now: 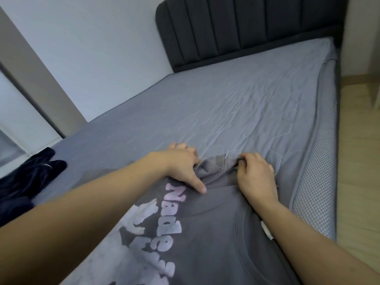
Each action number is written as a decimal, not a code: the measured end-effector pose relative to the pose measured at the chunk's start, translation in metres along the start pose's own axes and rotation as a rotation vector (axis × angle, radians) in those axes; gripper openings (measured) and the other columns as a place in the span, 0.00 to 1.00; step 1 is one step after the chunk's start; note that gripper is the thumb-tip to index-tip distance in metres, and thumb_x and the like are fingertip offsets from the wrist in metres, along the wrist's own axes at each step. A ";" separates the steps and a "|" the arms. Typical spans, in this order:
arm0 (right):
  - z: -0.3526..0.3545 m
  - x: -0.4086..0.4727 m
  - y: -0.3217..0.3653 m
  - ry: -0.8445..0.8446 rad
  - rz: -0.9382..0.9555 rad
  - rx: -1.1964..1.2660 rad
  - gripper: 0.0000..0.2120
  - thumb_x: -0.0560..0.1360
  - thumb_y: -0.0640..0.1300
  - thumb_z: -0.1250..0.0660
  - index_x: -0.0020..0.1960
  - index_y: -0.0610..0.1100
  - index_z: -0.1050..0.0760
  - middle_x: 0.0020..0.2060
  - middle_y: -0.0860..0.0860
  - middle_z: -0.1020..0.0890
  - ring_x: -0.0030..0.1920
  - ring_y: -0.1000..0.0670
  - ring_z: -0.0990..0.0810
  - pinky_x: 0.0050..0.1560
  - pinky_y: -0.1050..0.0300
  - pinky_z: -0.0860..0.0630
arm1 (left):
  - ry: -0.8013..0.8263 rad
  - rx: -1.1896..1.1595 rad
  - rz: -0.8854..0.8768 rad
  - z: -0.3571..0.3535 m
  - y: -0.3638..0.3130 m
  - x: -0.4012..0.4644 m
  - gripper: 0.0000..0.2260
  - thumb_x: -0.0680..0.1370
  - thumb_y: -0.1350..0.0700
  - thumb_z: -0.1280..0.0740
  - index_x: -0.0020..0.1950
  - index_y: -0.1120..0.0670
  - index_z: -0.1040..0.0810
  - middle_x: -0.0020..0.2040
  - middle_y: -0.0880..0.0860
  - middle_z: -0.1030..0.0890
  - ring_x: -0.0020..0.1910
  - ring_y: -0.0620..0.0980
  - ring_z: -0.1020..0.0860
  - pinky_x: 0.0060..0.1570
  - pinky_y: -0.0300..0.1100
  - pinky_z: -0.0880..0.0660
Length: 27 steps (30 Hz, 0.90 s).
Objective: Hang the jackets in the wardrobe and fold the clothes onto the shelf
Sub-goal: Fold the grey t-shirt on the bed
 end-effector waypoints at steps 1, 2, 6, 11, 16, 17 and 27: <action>0.000 0.000 -0.001 0.002 -0.011 0.018 0.11 0.80 0.42 0.43 0.56 0.44 0.23 0.53 0.44 0.21 0.55 0.40 0.25 0.57 0.47 0.34 | -0.137 -0.017 -0.028 -0.003 0.001 0.003 0.26 0.64 0.28 0.31 0.44 0.49 0.24 0.53 0.47 0.24 0.54 0.50 0.31 0.57 0.47 0.34; 0.000 0.001 -0.001 0.008 -0.017 0.025 0.11 0.80 0.43 0.43 0.55 0.44 0.23 0.53 0.44 0.21 0.55 0.40 0.24 0.56 0.47 0.34 | -0.214 -0.185 -0.010 -0.005 0.007 0.005 0.17 0.68 0.37 0.28 0.42 0.50 0.24 0.48 0.48 0.22 0.51 0.50 0.28 0.53 0.46 0.32; 0.002 0.000 0.000 0.004 -0.035 0.046 0.09 0.80 0.42 0.44 0.55 0.44 0.26 0.52 0.44 0.19 0.53 0.39 0.24 0.55 0.48 0.34 | -0.645 -1.024 0.255 0.016 0.045 0.020 0.06 0.75 0.56 0.29 0.39 0.56 0.21 0.41 0.56 0.18 0.45 0.52 0.21 0.45 0.47 0.25; 0.005 -0.001 0.002 -0.042 -0.071 0.084 0.11 0.76 0.35 0.44 0.53 0.48 0.31 0.48 0.46 0.20 0.50 0.40 0.24 0.53 0.48 0.34 | -1.124 -0.547 0.192 0.047 0.047 0.011 0.07 0.76 0.54 0.35 0.45 0.57 0.22 0.45 0.59 0.20 0.48 0.62 0.23 0.46 0.53 0.27; 0.004 0.000 -0.002 0.046 -0.093 -0.003 0.11 0.70 0.32 0.43 0.44 0.45 0.26 0.47 0.46 0.27 0.46 0.40 0.27 0.53 0.50 0.34 | -0.933 0.091 -0.425 -0.001 0.013 -0.036 0.09 0.71 0.54 0.37 0.46 0.58 0.22 0.43 0.57 0.23 0.42 0.59 0.24 0.43 0.52 0.27; 0.003 0.001 -0.003 0.051 -0.092 -0.001 0.12 0.71 0.33 0.43 0.46 0.45 0.23 0.49 0.46 0.26 0.48 0.41 0.27 0.55 0.51 0.34 | -0.831 0.184 -0.503 -0.020 0.009 -0.044 0.09 0.71 0.54 0.35 0.47 0.57 0.21 0.44 0.56 0.23 0.41 0.58 0.24 0.42 0.50 0.27; -0.003 0.004 0.001 0.133 0.000 -0.093 0.22 0.79 0.63 0.50 0.56 0.56 0.21 0.58 0.52 0.25 0.60 0.45 0.31 0.62 0.49 0.40 | -0.664 0.135 -0.202 -0.073 -0.007 -0.080 0.09 0.75 0.50 0.39 0.52 0.52 0.30 0.44 0.52 0.21 0.43 0.56 0.22 0.33 0.47 0.28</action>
Point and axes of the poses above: each hand's wrist, its own x-axis towards the middle knuckle, its own z-axis out of the back of the hand, y = z × x, the point moved 2 cm from there along x, towards the middle knuckle
